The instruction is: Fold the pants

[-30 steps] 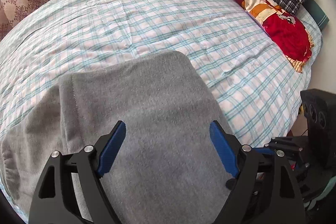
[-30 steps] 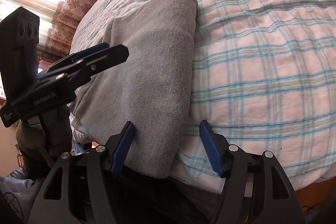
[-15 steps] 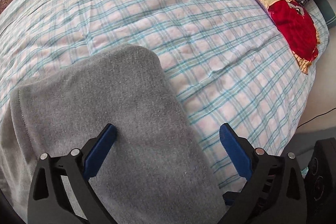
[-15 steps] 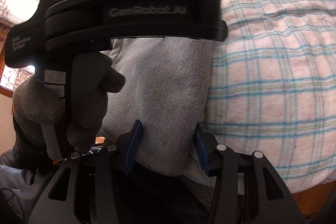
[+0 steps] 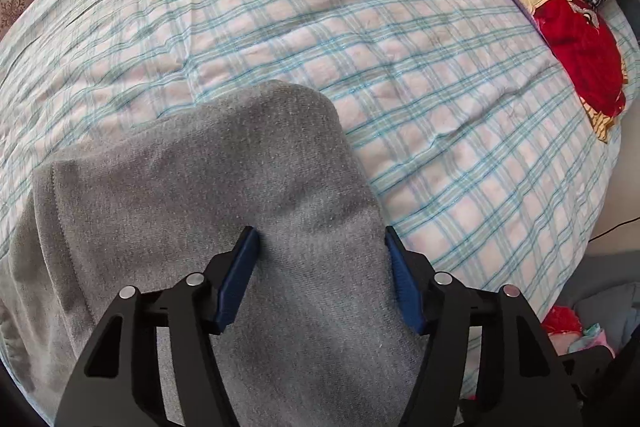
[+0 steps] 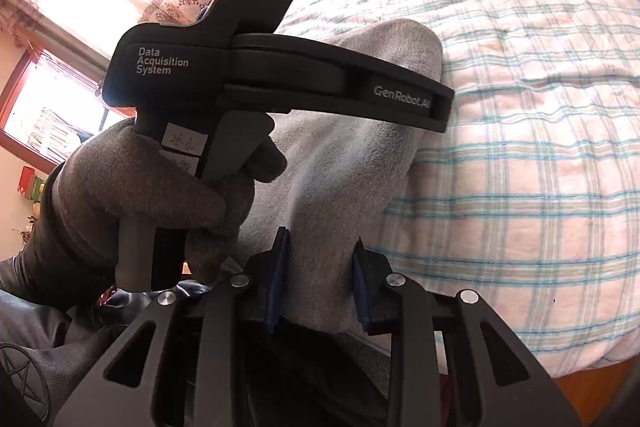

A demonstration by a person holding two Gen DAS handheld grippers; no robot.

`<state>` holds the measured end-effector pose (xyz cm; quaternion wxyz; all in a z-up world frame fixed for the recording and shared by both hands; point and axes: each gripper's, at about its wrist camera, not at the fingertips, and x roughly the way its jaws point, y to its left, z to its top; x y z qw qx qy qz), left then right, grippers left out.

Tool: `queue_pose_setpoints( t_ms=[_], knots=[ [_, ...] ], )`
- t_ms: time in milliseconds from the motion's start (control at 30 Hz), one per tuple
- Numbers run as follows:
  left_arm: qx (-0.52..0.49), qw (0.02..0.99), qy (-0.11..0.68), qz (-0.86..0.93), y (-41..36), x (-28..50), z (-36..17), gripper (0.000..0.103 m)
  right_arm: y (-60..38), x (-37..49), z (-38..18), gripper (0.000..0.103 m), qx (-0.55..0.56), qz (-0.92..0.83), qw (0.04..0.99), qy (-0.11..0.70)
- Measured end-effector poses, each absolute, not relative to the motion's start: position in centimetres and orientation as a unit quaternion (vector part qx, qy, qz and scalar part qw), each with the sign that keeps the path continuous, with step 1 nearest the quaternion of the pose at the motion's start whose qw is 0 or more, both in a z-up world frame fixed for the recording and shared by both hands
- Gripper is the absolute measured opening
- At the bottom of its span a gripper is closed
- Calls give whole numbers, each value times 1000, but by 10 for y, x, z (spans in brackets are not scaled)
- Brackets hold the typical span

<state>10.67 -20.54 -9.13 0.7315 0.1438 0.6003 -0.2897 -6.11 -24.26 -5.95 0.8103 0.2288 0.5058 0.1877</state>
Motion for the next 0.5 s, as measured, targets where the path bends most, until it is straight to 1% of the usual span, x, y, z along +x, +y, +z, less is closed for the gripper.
queue_pose_setpoints(
  t_ms=[33, 67, 133, 233, 333, 500],
  knots=[
    [136, 731, 600, -296, -202, 108, -89, 53, -242, -61, -55, 27, 230, 190, 812, 502],
    [127, 730, 600, -302, -199, 109, -86, 50, -241, -61, -51, 27, 230, 193, 814, 498],
    [103, 727, 601, -315, -193, 113, -78, 36, -236, -59, -40, 27, 224, 201, 819, 488],
    [53, 723, 602, -334, -175, 122, -63, 31, -226, -55, -20, 26, 207, 218, 829, 472],
    [6, 722, 596, -351, -154, 130, -44, 27, -212, -50, 3, 26, 188, 232, 838, 456],
    [-37, 744, 556, -369, -107, 139, -4, 26, -179, -41, 36, 26, 154, 268, 848, 432]
  ],
)
